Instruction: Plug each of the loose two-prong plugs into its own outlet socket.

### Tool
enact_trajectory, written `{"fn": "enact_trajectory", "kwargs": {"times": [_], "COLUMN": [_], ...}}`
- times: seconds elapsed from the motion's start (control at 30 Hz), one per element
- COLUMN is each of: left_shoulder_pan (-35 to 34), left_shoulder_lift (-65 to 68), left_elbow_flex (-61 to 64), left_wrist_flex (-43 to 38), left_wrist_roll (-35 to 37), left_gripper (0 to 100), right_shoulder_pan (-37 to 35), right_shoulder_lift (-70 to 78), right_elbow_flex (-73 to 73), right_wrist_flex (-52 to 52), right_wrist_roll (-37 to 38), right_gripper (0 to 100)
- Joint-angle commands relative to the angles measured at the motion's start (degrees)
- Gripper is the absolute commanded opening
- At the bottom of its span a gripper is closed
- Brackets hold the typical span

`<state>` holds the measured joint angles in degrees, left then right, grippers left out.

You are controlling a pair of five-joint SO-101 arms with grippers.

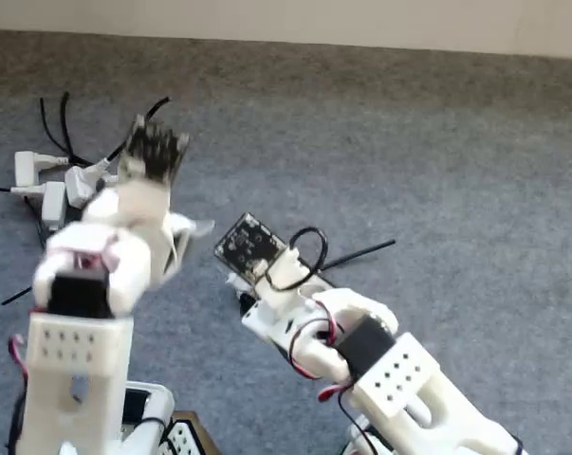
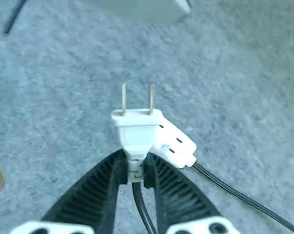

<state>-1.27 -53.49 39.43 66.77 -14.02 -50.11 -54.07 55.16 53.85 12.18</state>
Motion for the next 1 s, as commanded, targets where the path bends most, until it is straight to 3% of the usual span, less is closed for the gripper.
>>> {"fn": "enact_trajectory", "kwargs": {"times": [0.0, 0.27, 0.6, 0.77, 0.97], "left_shoulder_pan": [2.24, 7.87, 8.75, 8.57, 6.02], "left_shoulder_lift": [-14.2, -28.26, -30.11, -30.11, -30.11], "left_elbow_flex": [16.75, 24.66, 29.58, 36.26, 39.52], "left_wrist_flex": [-9.58, -9.05, -8.26, -10.2, -12.13], "left_wrist_roll": [0.7, 0.97, 0.79, -0.62, -1.76], "left_gripper": [29, 29, 34, 34, 34], "right_shoulder_pan": [-1.36, -1.45, -1.27, -1.1, 4.62], "right_shoulder_lift": [-2.59, 7.34, 10.86, 5.41, 2.07], "right_elbow_flex": [0.13, 0.13, -0.4, -3.3, -11.74], "right_wrist_flex": [-1.19, -4.97, -5.41, -0.04, 7.96], "right_wrist_roll": [-0.09, -0.18, -0.44, -0.44, 0.0], "right_gripper": [0.6, 0.6, 0.6, 0.6, 0.6]}}
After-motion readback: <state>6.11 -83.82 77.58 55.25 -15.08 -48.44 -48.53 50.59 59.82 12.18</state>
